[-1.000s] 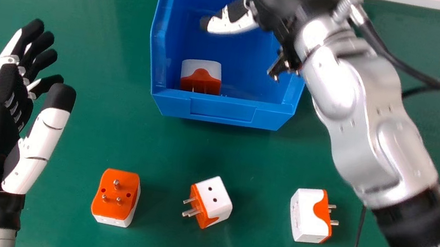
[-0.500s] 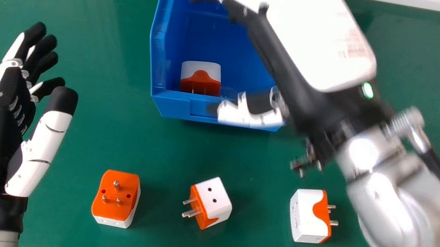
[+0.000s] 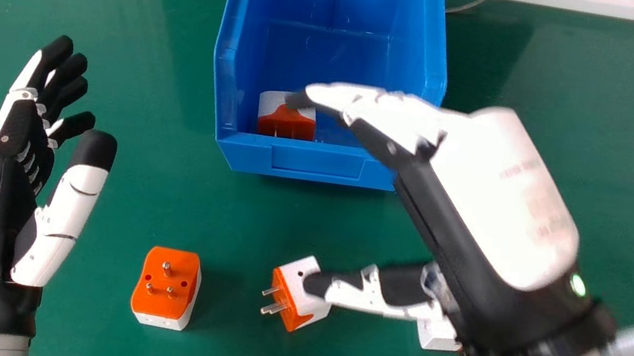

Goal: Pick all objects and put in blue box

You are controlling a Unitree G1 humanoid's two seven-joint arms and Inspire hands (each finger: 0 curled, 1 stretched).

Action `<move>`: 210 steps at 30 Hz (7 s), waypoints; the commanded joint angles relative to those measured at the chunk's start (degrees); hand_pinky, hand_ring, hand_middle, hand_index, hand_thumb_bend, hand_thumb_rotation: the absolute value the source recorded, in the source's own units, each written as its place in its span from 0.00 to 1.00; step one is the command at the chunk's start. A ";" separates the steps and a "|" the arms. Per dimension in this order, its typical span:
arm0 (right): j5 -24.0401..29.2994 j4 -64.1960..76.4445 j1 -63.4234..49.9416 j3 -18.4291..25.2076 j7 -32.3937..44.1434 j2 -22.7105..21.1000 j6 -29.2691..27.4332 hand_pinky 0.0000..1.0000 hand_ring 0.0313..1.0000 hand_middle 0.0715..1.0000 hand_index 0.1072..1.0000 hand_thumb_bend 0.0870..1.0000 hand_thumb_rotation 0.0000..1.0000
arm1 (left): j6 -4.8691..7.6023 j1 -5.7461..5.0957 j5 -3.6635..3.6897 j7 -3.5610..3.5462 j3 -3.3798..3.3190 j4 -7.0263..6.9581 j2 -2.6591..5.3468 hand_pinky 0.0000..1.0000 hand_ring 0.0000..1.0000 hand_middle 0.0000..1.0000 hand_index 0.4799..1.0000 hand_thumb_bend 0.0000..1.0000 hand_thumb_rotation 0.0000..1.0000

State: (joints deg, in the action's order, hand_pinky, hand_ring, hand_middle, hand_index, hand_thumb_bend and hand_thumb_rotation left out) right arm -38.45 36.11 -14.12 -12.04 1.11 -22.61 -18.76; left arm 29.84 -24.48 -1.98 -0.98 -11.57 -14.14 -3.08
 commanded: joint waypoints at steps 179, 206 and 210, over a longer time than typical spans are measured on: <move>-13.81 -34.15 16.97 -5.96 14.33 -12.23 16.60 0.72 0.79 0.80 0.75 0.82 0.21 | -5.72 -1.25 4.29 -0.93 -3.79 -5.29 -1.71 0.82 0.89 0.92 0.87 0.73 0.80; -12.07 -33.47 16.98 -5.95 15.41 -10.10 21.06 0.60 0.68 0.69 0.64 0.82 0.10 | -5.11 -0.92 5.45 -0.94 -3.97 -4.83 -1.41 0.83 0.89 0.92 0.87 0.77 0.79; -12.23 -34.16 17.01 -6.21 14.03 -9.93 20.94 0.52 0.59 0.64 0.63 0.76 0.08 | -4.95 -0.82 5.97 -0.89 -3.92 -4.83 -1.07 0.83 0.89 0.91 0.87 0.77 0.79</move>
State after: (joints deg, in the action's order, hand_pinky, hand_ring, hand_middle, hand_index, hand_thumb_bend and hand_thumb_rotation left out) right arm -50.98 2.40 3.68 -17.78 14.87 -32.28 2.53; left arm 23.84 -25.50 3.11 -2.18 -14.98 -18.08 -4.42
